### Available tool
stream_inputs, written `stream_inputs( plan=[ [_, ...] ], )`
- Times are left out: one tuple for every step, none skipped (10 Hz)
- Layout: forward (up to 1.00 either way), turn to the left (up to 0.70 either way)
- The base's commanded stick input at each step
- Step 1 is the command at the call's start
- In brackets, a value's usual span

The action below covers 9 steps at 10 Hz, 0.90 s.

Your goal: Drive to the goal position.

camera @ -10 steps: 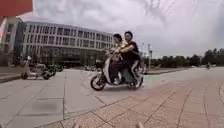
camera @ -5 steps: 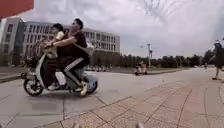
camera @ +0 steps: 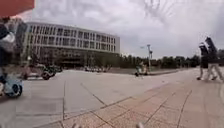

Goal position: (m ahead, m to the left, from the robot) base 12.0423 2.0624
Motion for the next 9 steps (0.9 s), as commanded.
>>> stream_inputs(
  plan=[
    [0.7, 0.0],
    [0.7, 0.0],
    [0.7, 0.0],
    [0.7, 0.0],
    [0.7, 0.04],
    [0.7, 0.11],
    [0.7, 0.14],
    [0.7, 0.14],
    [0.7, 0.14]
  ],
)
